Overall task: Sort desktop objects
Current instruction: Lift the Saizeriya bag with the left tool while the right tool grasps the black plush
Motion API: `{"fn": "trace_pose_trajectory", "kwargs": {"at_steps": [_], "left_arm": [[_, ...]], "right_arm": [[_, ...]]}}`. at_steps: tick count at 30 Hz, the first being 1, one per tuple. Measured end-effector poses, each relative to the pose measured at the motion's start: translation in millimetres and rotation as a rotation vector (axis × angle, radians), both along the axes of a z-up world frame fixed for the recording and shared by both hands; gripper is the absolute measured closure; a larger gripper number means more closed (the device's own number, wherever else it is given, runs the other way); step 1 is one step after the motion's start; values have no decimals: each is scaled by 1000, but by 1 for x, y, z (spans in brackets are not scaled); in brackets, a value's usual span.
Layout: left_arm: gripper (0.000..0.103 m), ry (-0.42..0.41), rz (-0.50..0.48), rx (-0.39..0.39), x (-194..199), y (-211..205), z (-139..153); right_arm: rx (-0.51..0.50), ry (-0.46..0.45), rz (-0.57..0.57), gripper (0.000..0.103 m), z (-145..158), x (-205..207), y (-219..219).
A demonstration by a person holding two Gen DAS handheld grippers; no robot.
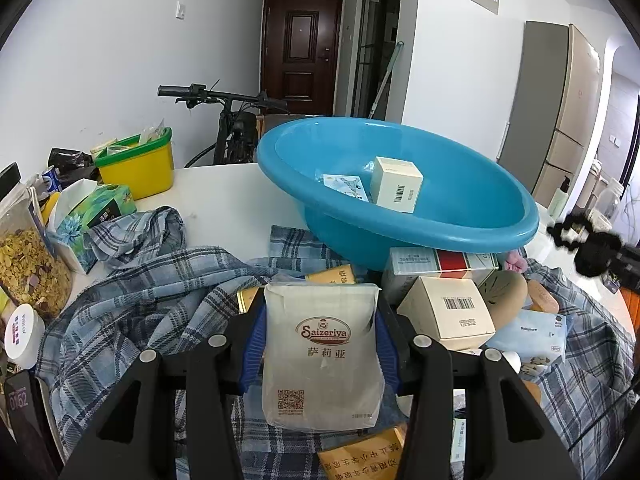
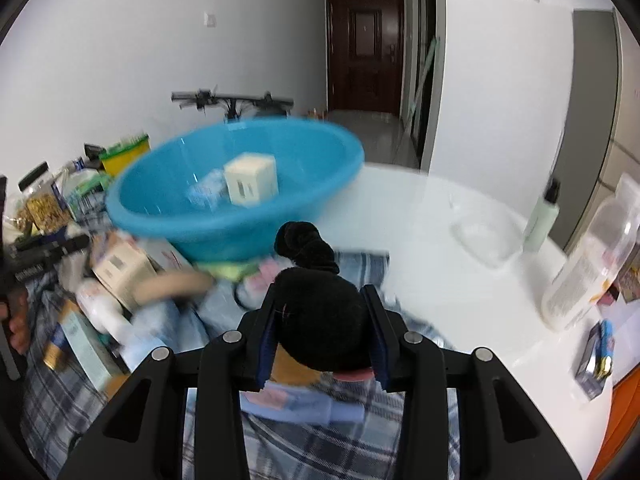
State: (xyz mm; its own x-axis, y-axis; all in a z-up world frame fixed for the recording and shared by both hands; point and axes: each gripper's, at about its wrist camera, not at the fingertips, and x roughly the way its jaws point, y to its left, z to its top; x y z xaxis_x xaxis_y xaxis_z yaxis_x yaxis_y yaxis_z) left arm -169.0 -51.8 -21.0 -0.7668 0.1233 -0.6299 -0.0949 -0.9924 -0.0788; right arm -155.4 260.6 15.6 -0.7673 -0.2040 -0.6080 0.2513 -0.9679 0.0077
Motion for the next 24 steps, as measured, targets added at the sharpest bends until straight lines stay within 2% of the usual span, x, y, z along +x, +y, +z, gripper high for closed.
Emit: {"fn": "trace_pose_trajectory", "kwargs": {"at_steps": [19,24], "left_arm": [[52,-8,11,-13,-2,0,-3],[52,-9,18,-13,-2,-3,-3]], "right_arm": [[5,229,148,65,116,-32,-80],[-64,246,164,65,131,-49,-87]]}}
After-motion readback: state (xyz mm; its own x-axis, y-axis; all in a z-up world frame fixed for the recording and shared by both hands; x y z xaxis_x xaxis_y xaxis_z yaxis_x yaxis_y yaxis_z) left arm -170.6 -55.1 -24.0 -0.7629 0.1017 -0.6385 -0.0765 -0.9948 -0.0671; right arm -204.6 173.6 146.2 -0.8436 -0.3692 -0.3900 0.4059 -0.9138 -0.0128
